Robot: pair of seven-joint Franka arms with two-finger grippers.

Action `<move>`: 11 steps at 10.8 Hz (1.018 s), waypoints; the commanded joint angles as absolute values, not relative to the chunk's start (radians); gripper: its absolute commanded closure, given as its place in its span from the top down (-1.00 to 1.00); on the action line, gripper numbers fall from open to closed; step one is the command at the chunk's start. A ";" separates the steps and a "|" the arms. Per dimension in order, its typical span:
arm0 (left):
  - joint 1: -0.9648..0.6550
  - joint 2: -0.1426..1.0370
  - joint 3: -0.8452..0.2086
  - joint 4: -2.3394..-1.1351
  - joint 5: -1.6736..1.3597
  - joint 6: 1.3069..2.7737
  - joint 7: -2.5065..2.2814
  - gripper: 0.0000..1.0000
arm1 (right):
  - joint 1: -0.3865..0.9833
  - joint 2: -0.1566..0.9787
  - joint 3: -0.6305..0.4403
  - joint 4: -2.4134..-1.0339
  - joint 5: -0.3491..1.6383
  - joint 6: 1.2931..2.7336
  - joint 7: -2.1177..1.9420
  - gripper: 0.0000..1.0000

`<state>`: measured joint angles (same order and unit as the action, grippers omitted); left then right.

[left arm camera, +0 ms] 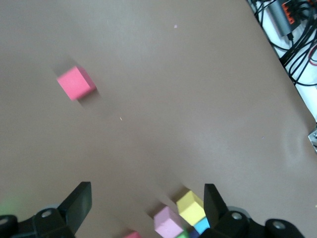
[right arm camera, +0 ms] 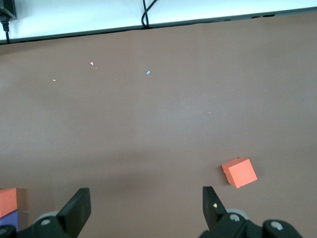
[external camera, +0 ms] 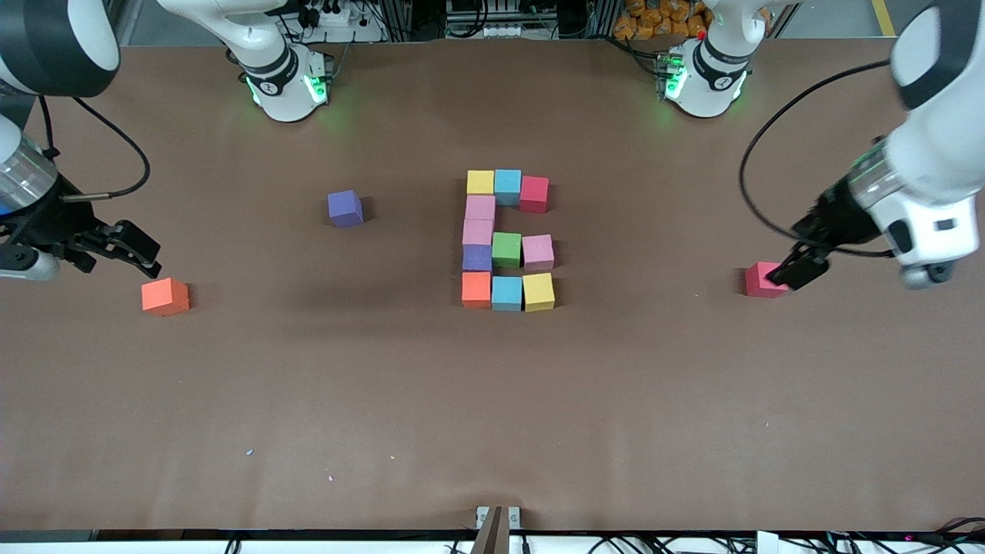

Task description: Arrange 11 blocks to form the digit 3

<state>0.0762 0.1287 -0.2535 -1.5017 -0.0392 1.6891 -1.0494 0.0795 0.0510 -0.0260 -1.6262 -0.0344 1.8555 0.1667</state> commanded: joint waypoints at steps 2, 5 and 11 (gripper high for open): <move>-0.021 0.055 -0.103 -1.500 -0.026 1.619 -0.785 1.00 | 0.061 0.046 -0.017 -1.565 -0.032 1.732 0.164 1.00; -0.009 0.044 -0.112 -1.490 -0.017 1.554 -0.545 1.00 | 0.069 0.052 -0.017 -1.490 -0.037 1.674 0.167 1.00; -0.017 0.034 -0.120 -1.460 0.058 1.503 -0.221 1.00 | 0.054 0.054 -0.017 -1.457 -0.046 1.667 0.166 1.00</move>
